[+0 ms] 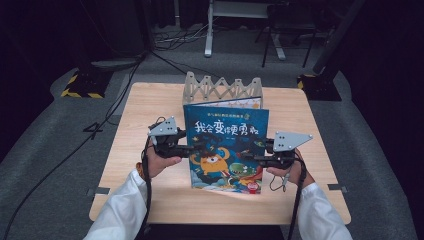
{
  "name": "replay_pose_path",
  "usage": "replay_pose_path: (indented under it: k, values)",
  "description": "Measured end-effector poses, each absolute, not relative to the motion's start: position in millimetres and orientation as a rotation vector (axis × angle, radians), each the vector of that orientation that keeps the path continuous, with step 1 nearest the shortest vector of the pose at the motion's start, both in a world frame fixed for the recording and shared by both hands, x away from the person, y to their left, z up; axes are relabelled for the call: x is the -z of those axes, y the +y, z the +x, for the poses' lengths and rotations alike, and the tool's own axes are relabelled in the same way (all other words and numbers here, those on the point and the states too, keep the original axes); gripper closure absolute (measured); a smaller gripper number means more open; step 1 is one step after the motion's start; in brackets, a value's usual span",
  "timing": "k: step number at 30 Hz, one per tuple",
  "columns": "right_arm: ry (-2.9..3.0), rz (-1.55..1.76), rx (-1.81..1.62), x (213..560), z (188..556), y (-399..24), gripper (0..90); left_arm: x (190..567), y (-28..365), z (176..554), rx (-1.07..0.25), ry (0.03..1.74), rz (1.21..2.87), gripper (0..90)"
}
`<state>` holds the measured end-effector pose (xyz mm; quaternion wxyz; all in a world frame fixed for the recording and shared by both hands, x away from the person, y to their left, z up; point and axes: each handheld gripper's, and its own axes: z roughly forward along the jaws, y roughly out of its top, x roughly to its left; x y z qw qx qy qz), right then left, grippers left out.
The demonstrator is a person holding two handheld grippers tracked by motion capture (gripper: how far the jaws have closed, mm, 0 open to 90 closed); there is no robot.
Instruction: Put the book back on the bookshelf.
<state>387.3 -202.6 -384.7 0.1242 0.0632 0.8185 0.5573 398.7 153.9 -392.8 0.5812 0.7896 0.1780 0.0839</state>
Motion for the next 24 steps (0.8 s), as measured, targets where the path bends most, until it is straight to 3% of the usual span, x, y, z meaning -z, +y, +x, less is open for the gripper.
replay_pose_path:
  k: [5, 8, 18, 21, 22, 24]
  values:
    - [2.391, 0.26, -1.638, 389.8, 390.4, -207.2, 63.5, 390.2, 152.3, 389.8, -0.203, 0.359, 1.846, 59.9]
    - [2.392, 0.275, -1.652, 392.2, 390.6, -209.4, 63.0, 390.3, 143.1, 384.0, -0.247, 0.327, 1.883, 58.7]
    - [2.364, 0.316, -1.638, 396.6, 385.3, -214.3, 59.7, 404.5, 127.1, 380.5, -0.207, 0.31, 1.893, 57.8]
    - [2.343, 0.352, -1.614, 400.2, 383.7, -218.8, 59.5, 408.2, 128.4, 379.3, -0.192, 0.295, 1.888, 62.5]
    - [2.335, 0.389, -1.601, 404.9, 383.6, -224.0, 59.0, 409.3, 128.2, 377.3, -0.192, 0.287, 1.884, 68.3]
    - [2.325, 0.407, -1.624, 409.3, 383.0, -229.0, 59.1, 409.4, 127.9, 376.2, -0.197, 0.281, 1.883, 69.5]
